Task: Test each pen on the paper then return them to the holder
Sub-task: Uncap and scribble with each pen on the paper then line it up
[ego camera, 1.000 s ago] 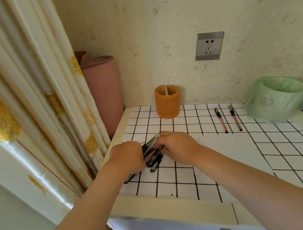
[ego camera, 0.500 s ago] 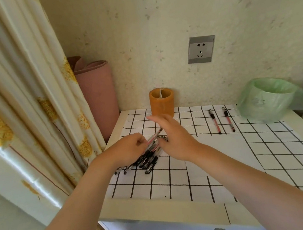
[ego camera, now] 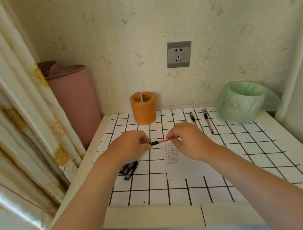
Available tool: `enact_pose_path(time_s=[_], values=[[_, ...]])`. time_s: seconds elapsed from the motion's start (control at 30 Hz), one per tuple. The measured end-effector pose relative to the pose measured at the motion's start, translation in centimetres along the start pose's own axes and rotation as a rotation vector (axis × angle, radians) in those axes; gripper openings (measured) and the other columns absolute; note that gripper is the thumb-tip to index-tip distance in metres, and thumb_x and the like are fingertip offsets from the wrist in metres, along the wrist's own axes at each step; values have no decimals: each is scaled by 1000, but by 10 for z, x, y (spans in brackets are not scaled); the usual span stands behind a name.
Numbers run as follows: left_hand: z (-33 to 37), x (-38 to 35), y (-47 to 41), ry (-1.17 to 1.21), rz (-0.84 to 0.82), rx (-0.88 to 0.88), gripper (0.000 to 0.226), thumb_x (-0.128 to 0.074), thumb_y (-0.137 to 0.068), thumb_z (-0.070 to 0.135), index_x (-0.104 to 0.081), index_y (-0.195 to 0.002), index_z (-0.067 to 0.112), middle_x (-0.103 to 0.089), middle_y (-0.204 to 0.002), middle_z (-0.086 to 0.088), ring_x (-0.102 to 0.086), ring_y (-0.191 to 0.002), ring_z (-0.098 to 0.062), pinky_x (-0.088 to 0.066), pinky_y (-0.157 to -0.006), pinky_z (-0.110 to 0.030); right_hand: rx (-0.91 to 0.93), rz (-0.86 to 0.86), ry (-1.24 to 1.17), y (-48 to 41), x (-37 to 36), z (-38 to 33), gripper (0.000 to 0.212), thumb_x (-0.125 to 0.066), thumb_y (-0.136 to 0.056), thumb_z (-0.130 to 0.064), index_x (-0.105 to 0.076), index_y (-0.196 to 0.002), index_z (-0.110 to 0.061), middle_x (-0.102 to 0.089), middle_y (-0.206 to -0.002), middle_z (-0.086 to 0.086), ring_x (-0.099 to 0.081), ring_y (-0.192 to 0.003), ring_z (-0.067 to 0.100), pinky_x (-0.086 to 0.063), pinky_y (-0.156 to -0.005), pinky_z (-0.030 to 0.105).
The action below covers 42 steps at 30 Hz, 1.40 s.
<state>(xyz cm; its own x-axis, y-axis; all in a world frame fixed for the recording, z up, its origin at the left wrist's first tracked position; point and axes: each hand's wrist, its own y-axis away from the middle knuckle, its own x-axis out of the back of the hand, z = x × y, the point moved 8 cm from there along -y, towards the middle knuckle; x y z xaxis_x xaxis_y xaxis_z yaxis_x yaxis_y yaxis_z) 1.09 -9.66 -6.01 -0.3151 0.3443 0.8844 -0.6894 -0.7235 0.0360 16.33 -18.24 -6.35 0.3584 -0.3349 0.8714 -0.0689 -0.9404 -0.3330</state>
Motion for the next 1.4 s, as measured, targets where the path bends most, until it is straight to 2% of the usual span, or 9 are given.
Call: enact_pose_path(time_s=[0.13,0.27,0.4,0.6,0.93,1.07,1.17,1.3,1.4], values=[[30,-14,-4,38,22,-76,10,-60,-95,36,-69,-94,32,-69,-82,13,-56,-66,-4,-41,-60,-24,-30,-88,-81,6,-5,-1,35,-56,-93,-15,-60,-126,-25,-66,-114,-6,-59,-104,10,-50,-92,29],[40,-18,-8,69,108,-82,12,-64,-91,43,-66,-93,32,-70,-82,14,-63,-78,-3,-54,-72,-30,34,-92,34,9,0,-5,19,-51,-97,-40,-66,-107,-32,-67,-88,-11,-60,-78,8,-50,-67,32],[41,-21,-12,190,49,-104,5,-67,-91,36,-68,-91,31,-72,-83,14,-65,-81,-3,-56,-81,-34,28,-78,109,12,11,10,27,-47,-96,-54,-63,-110,-38,-69,-92,-17,-61,-82,5,-50,-68,31],[42,-36,-15,225,25,-161,4,-72,-88,34,-69,-91,36,-70,-85,17,-65,-82,-5,-56,-83,-38,28,-174,18,20,-7,14,20,-50,-100,-35,-64,-97,-21,-60,-80,-9,-55,-73,11,-49,-68,36],[41,-36,-19,294,10,-191,10,-68,-92,27,-65,-86,35,-66,-77,11,-64,-76,-14,-56,-78,-45,50,-74,142,19,-1,11,22,-43,-101,-42,-61,-106,-31,-54,-62,-9,-49,-58,13,-47,-57,34],[36,-27,-20,290,54,-189,8,-67,-93,27,-65,-89,34,-66,-81,14,-63,-79,-10,-56,-79,-37,-16,-116,44,13,-3,17,23,-43,-100,-48,-54,-117,-37,-55,-64,-13,-54,-63,9,-50,-64,36],[21,-25,-23,93,112,-123,3,-64,-94,32,-63,-95,34,-63,-83,19,-59,-79,-3,-51,-71,-27,-98,-183,-128,17,-11,28,22,-44,-102,-28,-39,-123,-33,-55,-70,-7,-54,-62,15,-46,-61,36],[7,-32,-26,12,55,-87,12,-66,-92,30,-61,-103,32,-62,-89,18,-56,-80,-2,-44,-67,-19,-315,-110,-461,24,-15,48,26,-44,-99,-3,-60,-96,-24,-60,-80,-1,-54,-60,15,-45,-51,25],[9,-46,-27,7,-72,-112,26,-69,-89,24,-62,-110,36,-64,-97,19,-58,-85,-3,-46,-71,-18,-497,-68,-864,29,-24,56,41,-38,-95,9,-72,-98,-15,-64,-90,10,-63,-64,22,-53,-51,32]])
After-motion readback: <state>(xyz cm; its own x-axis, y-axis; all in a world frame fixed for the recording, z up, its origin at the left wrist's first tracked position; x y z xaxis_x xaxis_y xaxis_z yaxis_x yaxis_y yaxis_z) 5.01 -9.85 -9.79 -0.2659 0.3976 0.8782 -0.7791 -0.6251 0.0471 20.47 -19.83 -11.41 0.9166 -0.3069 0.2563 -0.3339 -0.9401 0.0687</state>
